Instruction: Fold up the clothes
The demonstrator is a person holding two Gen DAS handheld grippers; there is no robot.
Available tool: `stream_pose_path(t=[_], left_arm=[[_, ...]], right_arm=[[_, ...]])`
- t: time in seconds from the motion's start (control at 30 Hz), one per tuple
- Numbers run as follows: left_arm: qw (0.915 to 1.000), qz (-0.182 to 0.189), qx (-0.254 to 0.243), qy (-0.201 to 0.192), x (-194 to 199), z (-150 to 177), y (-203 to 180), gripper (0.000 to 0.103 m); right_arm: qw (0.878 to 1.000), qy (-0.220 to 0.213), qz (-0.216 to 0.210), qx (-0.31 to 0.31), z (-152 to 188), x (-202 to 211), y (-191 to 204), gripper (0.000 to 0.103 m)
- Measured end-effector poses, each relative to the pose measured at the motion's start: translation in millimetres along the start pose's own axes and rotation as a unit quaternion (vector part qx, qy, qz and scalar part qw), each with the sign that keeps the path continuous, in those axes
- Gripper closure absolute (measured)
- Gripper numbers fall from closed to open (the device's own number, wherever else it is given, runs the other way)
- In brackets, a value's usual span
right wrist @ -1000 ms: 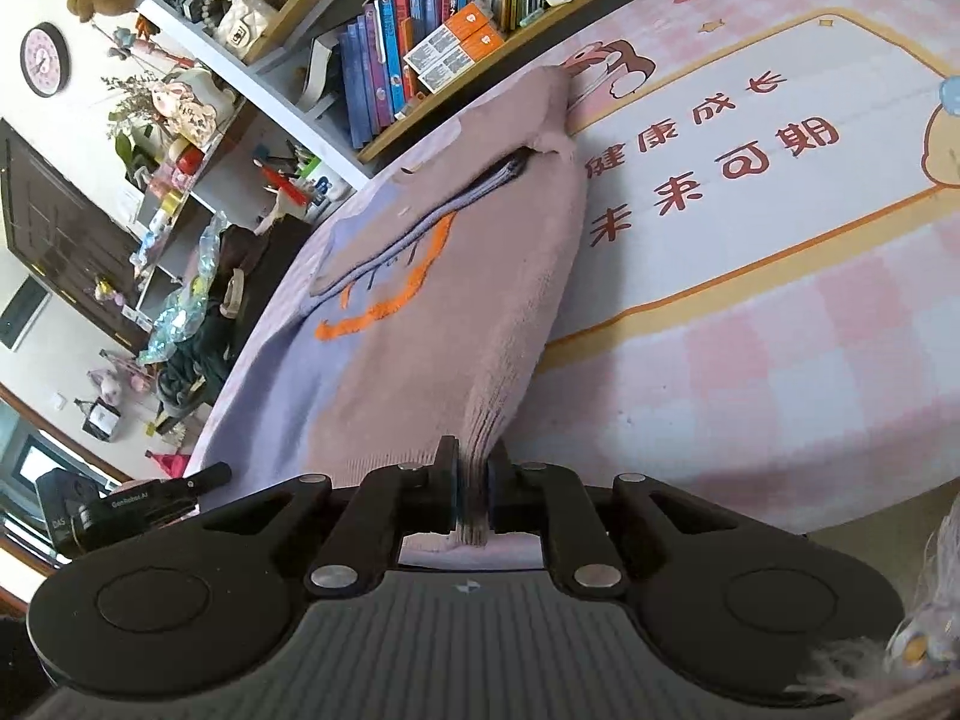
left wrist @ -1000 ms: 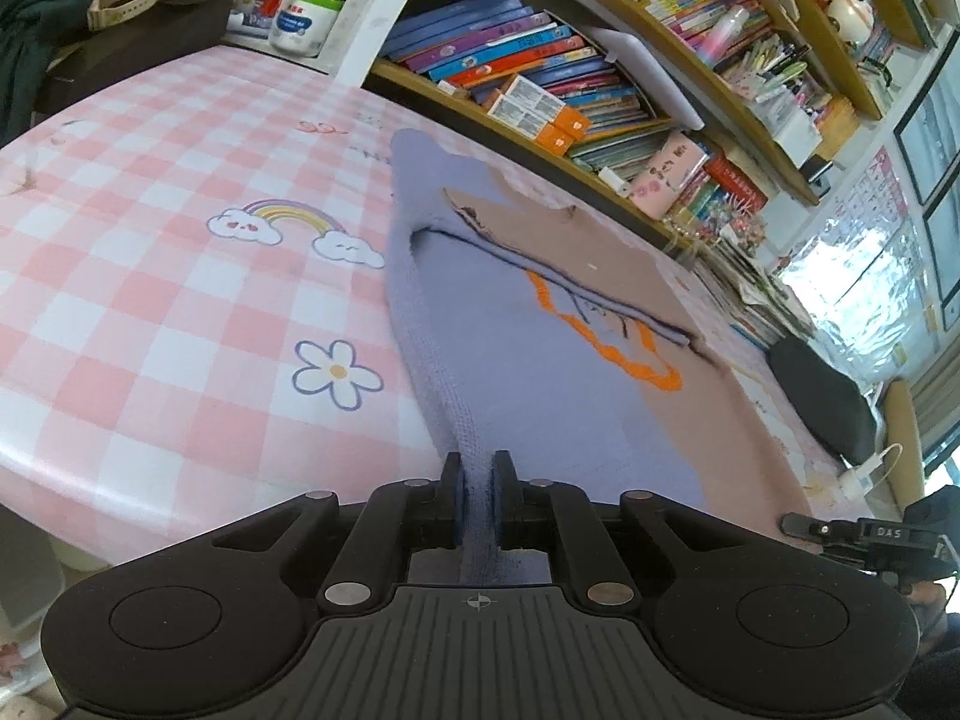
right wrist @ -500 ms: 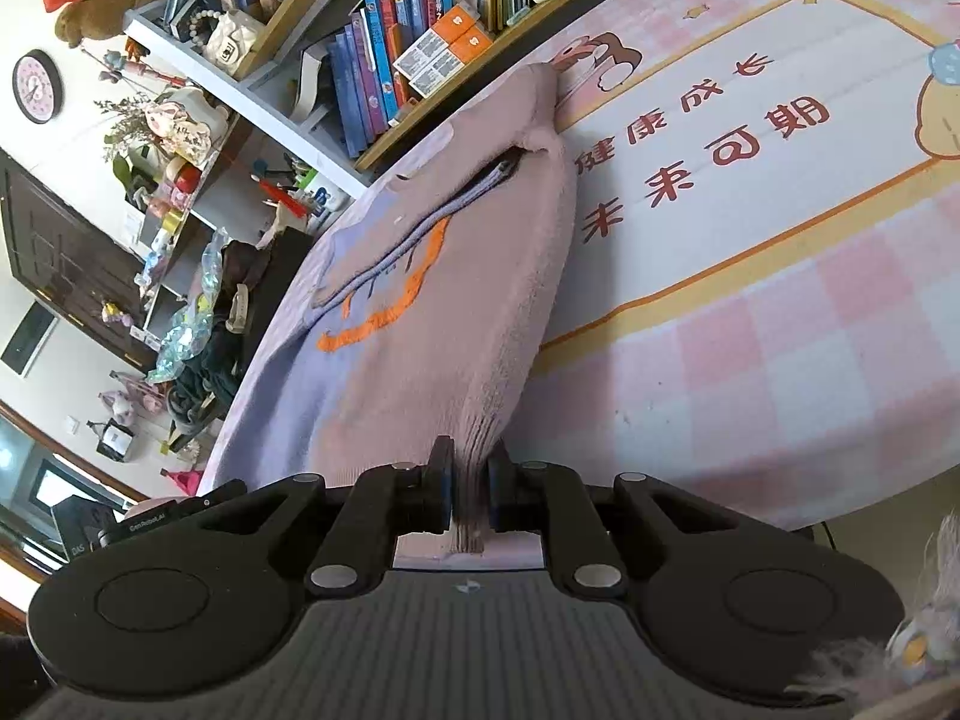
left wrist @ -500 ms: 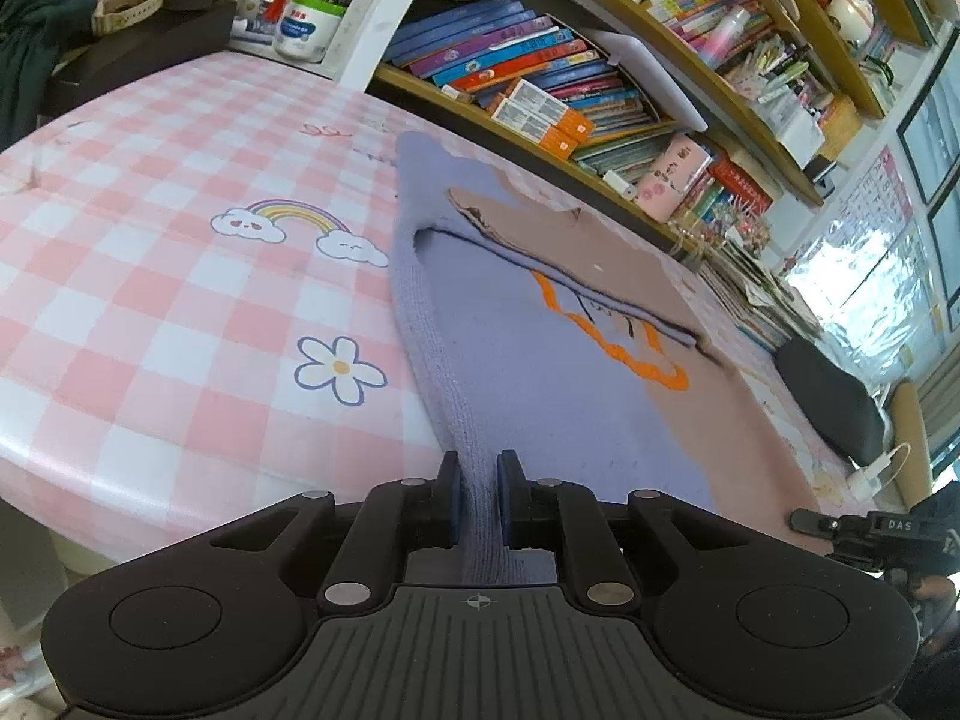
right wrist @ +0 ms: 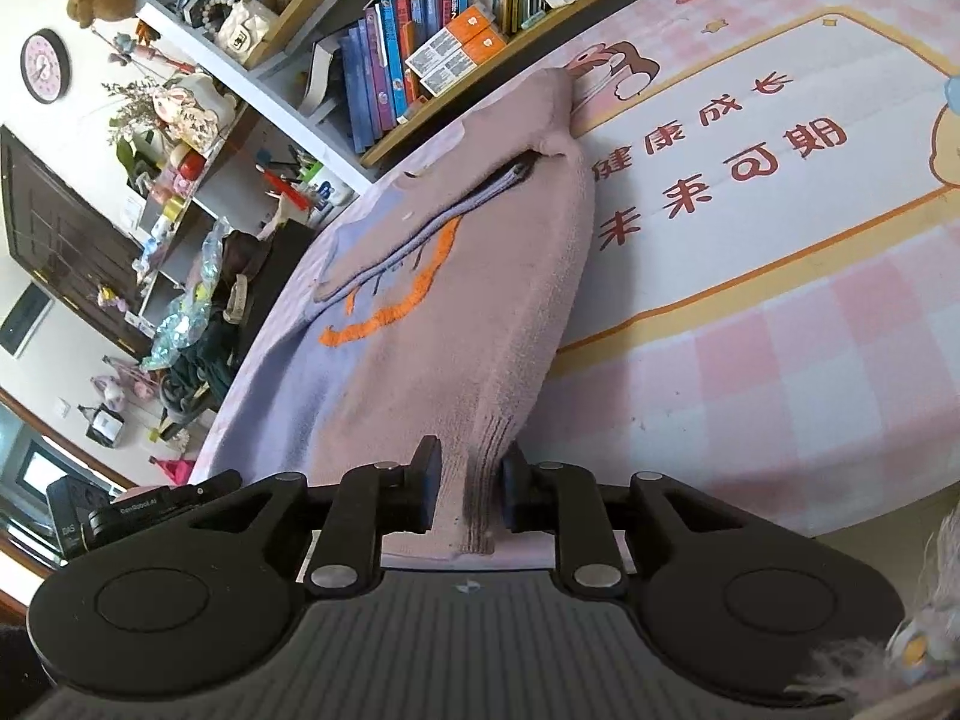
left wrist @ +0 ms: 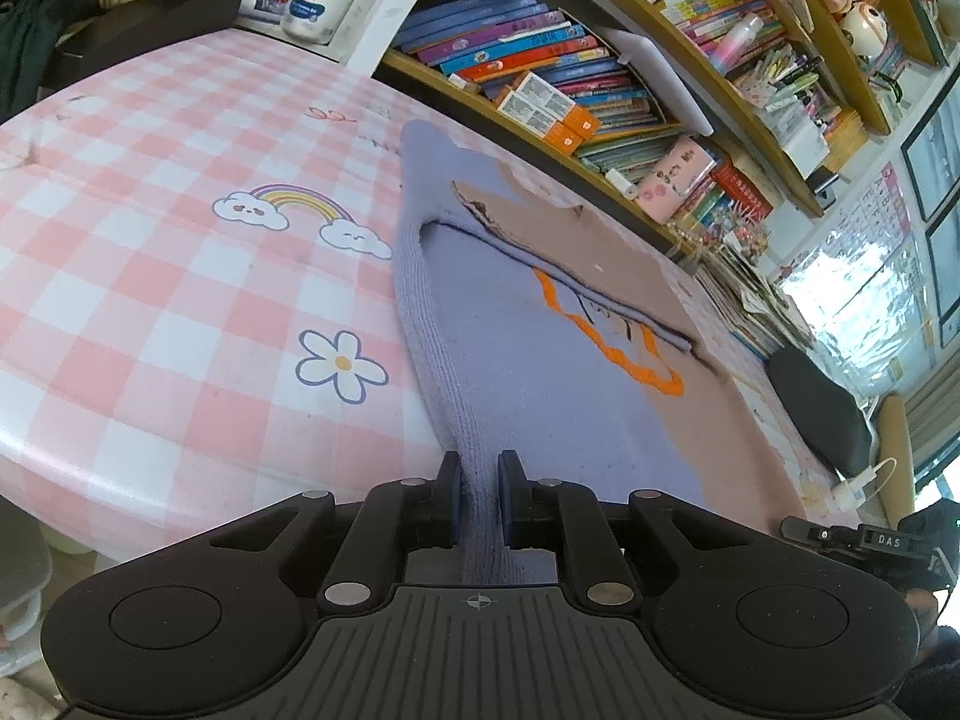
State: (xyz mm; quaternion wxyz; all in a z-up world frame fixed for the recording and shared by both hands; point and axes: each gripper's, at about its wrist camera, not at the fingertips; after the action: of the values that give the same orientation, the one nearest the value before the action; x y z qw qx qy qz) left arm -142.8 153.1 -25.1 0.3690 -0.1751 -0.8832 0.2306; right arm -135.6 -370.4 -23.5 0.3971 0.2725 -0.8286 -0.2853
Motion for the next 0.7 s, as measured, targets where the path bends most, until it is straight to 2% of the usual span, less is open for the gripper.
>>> stream_pose_path(t=[0.17, 0.3, 0.5, 0.63, 0.7], left_arm=[[1.0000, -0.002, -0.009, -0.001, -1, 1, -2, 0.089], [1.0000, 0.007, -0.001, 0.006, 1, 1, 0, 0.098], [0.9943, 0.077, 0.073, 0.014, 16, 16, 22, 0.098], [0.9848, 0.131, 0.113, -0.014, 30, 23, 29, 0.098], [0.9787, 0.159, 0.126, -0.036, 32, 16, 28, 0.098]], right_arm=[[1.000, 0.001, 0.004, -0.006, 0, 0, -3, 0.093], [1.000, 0.013, -0.002, -0.005, 1, 1, -3, 0.097], [0.998, 0.022, -0.058, -0.013, 9, 19, -6, 0.097], [0.994, 0.003, -0.105, -0.038, 12, 31, -11, 0.098], [0.989, -0.025, -0.140, -0.042, 5, 37, -10, 0.098]])
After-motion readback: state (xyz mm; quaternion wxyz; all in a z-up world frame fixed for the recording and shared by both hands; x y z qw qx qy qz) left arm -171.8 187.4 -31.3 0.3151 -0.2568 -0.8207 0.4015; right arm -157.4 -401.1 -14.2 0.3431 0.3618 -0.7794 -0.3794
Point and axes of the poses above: each gripper's, at about its wrist camera, not at the fingertips, and x roughly against the way its jaws point, y to its left, z to its underside
